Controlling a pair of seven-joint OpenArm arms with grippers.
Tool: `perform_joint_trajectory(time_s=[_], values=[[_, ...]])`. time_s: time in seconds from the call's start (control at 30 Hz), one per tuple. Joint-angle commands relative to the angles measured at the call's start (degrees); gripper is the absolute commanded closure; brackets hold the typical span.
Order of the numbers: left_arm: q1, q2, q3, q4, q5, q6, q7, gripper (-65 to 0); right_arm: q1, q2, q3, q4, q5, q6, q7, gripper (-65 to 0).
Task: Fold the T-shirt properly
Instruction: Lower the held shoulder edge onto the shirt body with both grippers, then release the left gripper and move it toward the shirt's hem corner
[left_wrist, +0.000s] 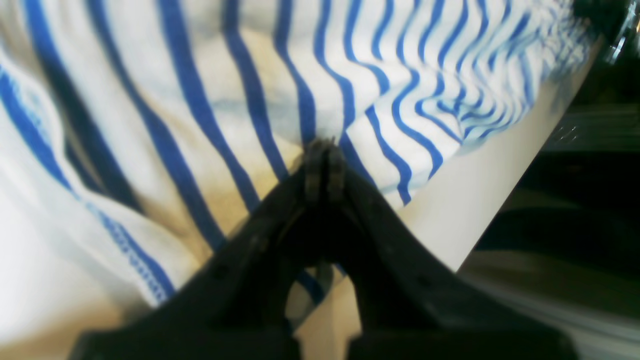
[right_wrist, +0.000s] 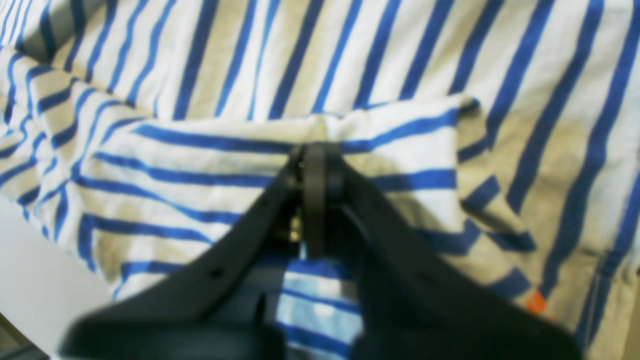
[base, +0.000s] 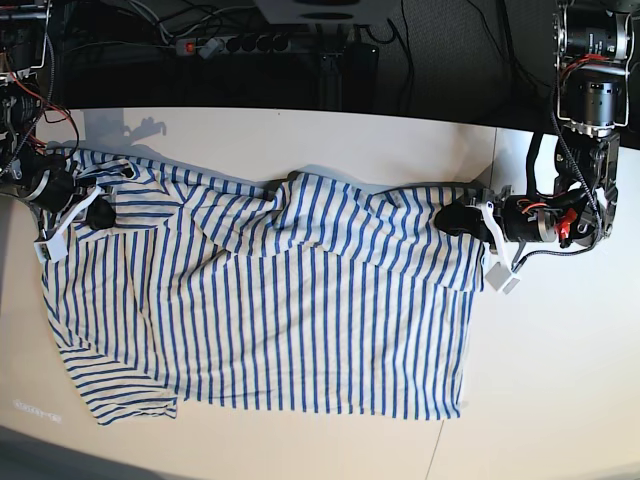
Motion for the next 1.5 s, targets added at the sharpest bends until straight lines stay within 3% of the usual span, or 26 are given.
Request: perform_joint_trajectory(time_s=[0.0, 0.37, 0.77, 1.07, 1.47], values=[[2.1, -1.7, -0.1, 1.7, 8.2, 0.8, 6.2, 0.0, -0.2, 1.0, 0.1, 0.1, -1.4, 4.0, -2.8, 0.0], [9.3, -5.9, -1.6, 10.2, 8.5, 0.8, 5.5, 0.0, -0.3, 2.3, 0.1, 0.1, -0.8, 4.0, -5.6, 0.0], [14.7, -6.1, -1.7, 20.5, 8.5, 0.8, 4.7, 0.0, -3.4, 3.2, 2.3, 1.7, 0.7, 4.0, -8.2, 0.0], [14.7, -6.1, -2.1, 23.0, 7.3, 0.8, 2.8, 0.0, -13.7, 3.2, 13.0, 7.5, 2.2, 4.0, -4.9, 0.0], [9.7, -7.4, -3.1, 29.8, 6.6, -0.1, -0.6, 0.0, -13.4, 3.1, 13.3, 7.6, 1.8, 4.0, -4.6, 0.0]])
